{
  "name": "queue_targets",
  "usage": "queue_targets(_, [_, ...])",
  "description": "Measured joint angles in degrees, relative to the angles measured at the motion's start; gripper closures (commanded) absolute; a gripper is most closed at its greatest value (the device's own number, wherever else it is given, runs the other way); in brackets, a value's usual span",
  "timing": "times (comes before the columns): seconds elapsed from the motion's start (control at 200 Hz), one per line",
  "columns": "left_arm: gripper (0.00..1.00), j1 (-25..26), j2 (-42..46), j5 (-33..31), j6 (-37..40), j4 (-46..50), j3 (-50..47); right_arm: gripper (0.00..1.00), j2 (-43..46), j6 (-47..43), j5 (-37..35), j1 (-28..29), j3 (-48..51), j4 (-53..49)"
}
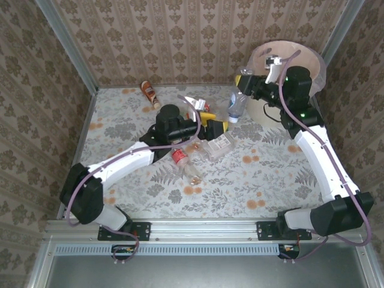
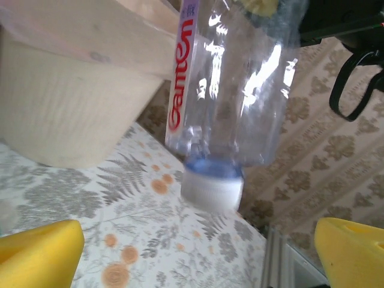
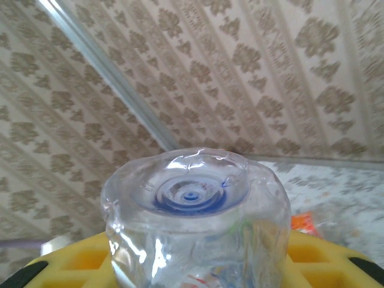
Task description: Put the plastic bottles in the bin
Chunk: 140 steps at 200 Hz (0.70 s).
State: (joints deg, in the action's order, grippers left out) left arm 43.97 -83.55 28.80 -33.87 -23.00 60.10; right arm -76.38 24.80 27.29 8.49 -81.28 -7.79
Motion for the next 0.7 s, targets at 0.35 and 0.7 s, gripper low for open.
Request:
queue_targets(0.35, [0.00, -0.24, 11.13, -15.37, 4.00, 7.98, -6.05, 0.54, -9.05, -8.90, -10.45, -8.35, -19.45, -8.48])
queue_targets(0.7, [0.00, -0.57, 15.72, -26.21, 4.09, 12.76, -9.99, 0.51, -22.86, -17.07, -27.69, -10.01, -40.17, -17.29])
